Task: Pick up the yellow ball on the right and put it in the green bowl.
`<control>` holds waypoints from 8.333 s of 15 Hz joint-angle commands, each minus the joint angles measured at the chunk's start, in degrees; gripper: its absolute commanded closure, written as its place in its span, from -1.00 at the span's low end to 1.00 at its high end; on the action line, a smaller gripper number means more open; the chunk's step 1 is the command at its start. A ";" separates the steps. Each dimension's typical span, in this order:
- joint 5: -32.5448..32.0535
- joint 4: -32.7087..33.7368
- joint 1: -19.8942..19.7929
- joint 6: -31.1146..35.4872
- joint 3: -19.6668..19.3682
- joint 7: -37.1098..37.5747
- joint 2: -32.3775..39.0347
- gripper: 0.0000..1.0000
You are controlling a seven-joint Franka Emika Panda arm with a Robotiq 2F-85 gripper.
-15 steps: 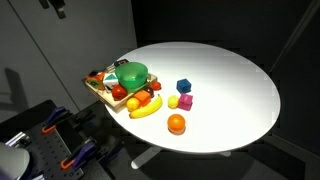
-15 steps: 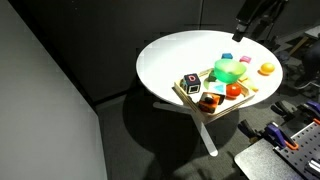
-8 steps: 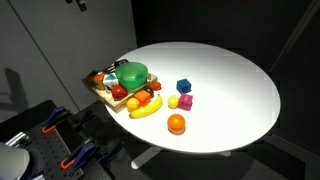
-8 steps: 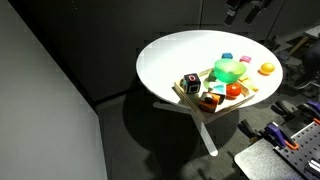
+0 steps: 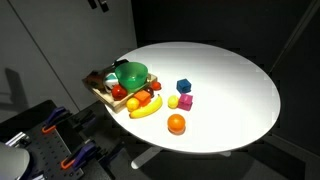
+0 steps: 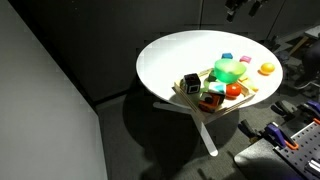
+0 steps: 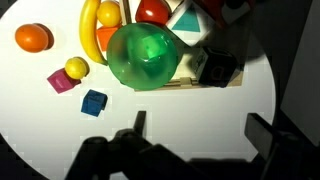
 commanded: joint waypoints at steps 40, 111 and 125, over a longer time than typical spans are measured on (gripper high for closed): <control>0.19 6.19 -7.90 3.30 -17.63 -8.80 20.47 -1.00; 7.90 28.08 -8.42 11.85 -21.51 2.18 56.88 0.23; 1.93 24.14 -8.23 1.34 -20.29 -9.36 43.03 0.23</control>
